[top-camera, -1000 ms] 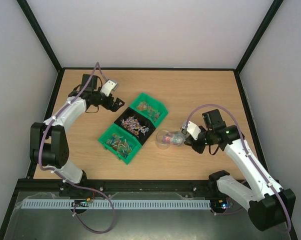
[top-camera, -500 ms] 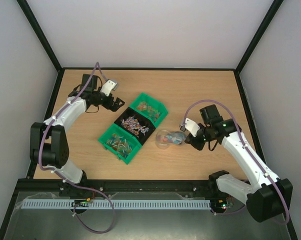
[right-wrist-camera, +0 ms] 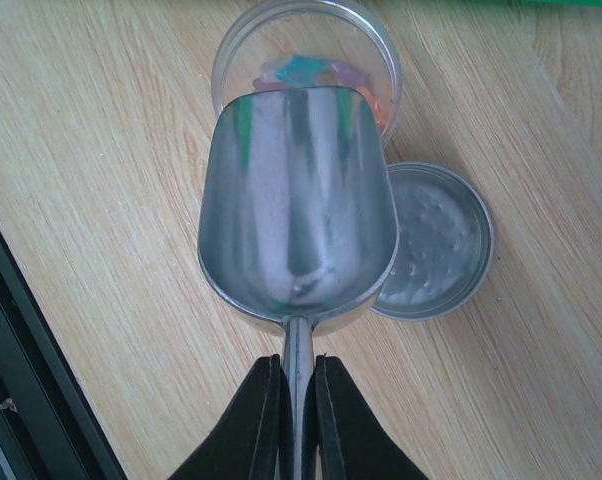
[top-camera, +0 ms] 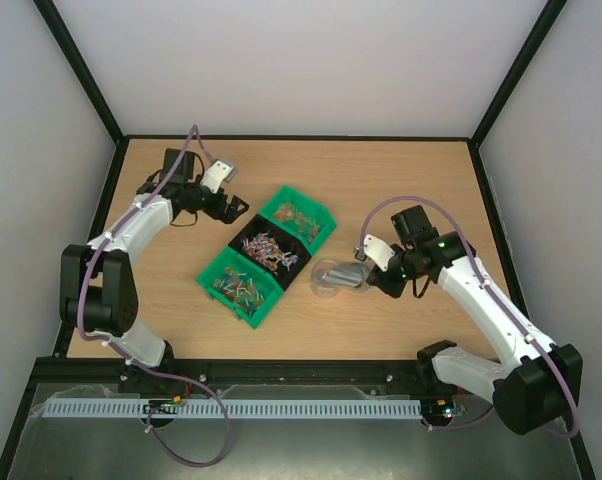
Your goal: Pack the candies
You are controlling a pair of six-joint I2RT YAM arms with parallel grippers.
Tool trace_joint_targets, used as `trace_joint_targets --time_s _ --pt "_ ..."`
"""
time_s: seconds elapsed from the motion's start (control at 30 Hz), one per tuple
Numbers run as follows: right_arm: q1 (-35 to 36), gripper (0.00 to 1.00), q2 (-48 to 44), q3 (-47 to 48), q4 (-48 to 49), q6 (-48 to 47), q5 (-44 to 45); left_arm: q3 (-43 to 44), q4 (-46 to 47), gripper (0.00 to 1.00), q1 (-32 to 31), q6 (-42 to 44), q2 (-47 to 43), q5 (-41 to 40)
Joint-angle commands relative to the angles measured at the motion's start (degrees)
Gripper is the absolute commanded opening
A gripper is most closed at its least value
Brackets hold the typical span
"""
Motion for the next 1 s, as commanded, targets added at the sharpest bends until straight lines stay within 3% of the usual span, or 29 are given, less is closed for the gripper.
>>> trace_joint_targets --time_s 0.0,0.33,0.97 --pt "1.38 0.01 1.19 1.73 -2.15 1.53 1.17 -0.93 1.11 0.99 0.5 -0.3 -0.06 0.73" --pt "5.05 0.01 3.59 2.36 0.19 4.97 3.98 -1.54 1.33 0.99 0.52 -0.52 -0.36 0.63" --pt "5.51 0.01 10.91 5.55 7.93 9.34 8.79 -1.91 1.3 0.99 0.7 -1.12 -0.64 -0.41"
